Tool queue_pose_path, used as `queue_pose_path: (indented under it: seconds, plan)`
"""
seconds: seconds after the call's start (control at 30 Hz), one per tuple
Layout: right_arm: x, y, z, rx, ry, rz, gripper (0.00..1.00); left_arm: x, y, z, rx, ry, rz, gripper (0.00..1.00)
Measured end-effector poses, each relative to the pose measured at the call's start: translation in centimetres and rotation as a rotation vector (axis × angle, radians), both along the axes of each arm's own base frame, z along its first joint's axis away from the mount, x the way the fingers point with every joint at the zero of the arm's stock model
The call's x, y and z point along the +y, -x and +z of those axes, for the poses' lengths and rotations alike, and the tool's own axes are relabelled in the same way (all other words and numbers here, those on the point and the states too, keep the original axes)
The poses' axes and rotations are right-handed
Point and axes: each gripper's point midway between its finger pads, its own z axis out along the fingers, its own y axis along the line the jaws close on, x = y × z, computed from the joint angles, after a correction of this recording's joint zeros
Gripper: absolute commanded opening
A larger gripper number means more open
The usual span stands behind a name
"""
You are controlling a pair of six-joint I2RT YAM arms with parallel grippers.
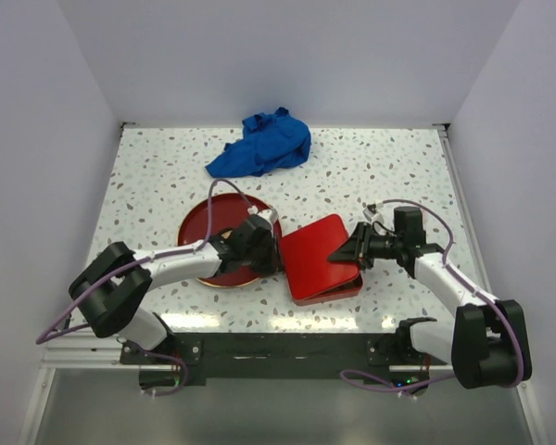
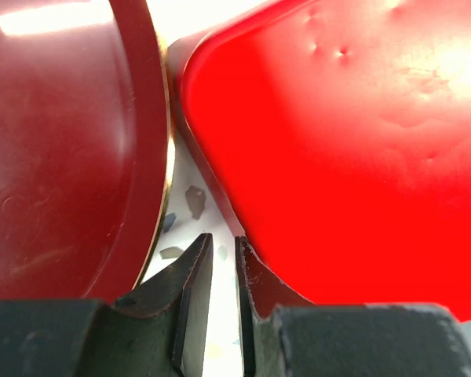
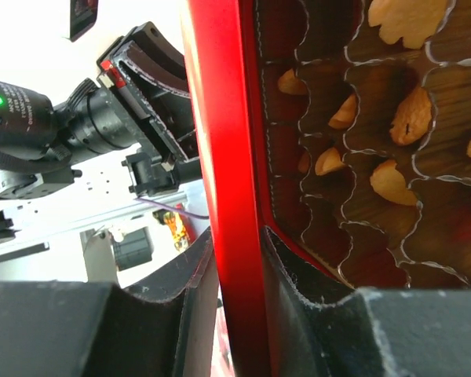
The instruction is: Pack the cookies
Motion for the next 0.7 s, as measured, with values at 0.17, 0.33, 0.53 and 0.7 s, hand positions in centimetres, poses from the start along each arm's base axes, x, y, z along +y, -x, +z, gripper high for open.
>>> queue_pose_path:
  seconds: [0.17,0.33,0.53,0.7]
  plan:
    - [-0.2,-0.2,0.2,-0.006,0.016,-0.002,0.42,-0.6,-0.3,0.2,-0.011,-0.001,-0.009,0.23]
    - [-0.8,-0.9,1.0,-0.056,0.072,-0.001,0.63,-0.9,-0.6,0.5,-0.021,0.004,-0.013,0.23]
    - [-1.6,-1.4,1.4,-0.11,0.137,-0.006,0.64,-1.0,-0.7,0.4,-0.022,0.001,-0.017,0.23]
    - [-2.3,-0.7,0.5,-0.09,0.196,0.004,0.64,-1.1,-0.8,0.1,-0.018,-0.008,-0.022,0.23]
